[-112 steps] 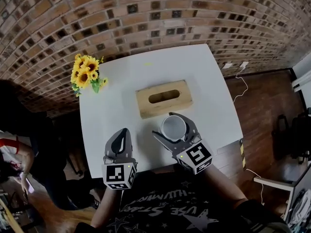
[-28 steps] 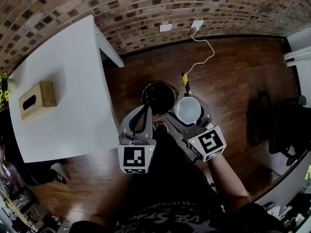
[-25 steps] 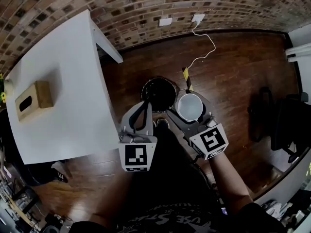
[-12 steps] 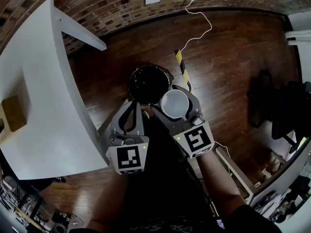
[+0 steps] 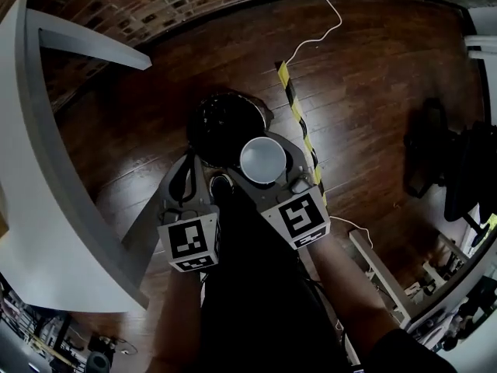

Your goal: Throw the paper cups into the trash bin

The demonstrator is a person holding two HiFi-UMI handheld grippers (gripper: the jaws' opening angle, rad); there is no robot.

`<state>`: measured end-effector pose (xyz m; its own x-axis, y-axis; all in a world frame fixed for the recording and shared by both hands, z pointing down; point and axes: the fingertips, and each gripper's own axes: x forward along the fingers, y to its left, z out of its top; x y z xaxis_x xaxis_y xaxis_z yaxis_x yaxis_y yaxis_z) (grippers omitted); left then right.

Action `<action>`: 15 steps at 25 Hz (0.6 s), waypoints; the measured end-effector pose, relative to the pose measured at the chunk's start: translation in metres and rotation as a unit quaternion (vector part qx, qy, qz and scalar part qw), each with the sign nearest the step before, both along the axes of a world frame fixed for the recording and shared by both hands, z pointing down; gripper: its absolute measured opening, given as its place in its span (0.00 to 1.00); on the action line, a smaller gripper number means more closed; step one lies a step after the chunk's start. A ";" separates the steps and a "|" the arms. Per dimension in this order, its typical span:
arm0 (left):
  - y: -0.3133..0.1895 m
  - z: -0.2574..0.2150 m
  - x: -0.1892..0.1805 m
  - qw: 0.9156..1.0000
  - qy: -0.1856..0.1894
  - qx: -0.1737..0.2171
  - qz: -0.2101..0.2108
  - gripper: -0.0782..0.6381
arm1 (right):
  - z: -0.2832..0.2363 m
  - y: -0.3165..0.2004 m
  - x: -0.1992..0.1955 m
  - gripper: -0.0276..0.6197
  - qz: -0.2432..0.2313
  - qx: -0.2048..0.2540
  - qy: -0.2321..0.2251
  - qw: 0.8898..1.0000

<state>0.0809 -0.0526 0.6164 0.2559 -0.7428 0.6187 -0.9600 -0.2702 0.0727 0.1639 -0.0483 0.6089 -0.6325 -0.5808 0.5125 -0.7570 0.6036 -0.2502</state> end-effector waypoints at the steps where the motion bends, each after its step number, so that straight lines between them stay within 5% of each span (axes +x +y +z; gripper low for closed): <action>1: -0.002 0.010 -0.004 1.000 -0.002 -0.008 -0.009 0.12 | 0.010 0.000 -0.001 0.58 -0.002 0.000 0.000 1.000; 15: 0.004 0.127 -0.018 0.996 -0.011 -0.082 -0.018 0.12 | 0.123 0.010 -0.014 0.58 -0.032 -0.072 0.011 0.997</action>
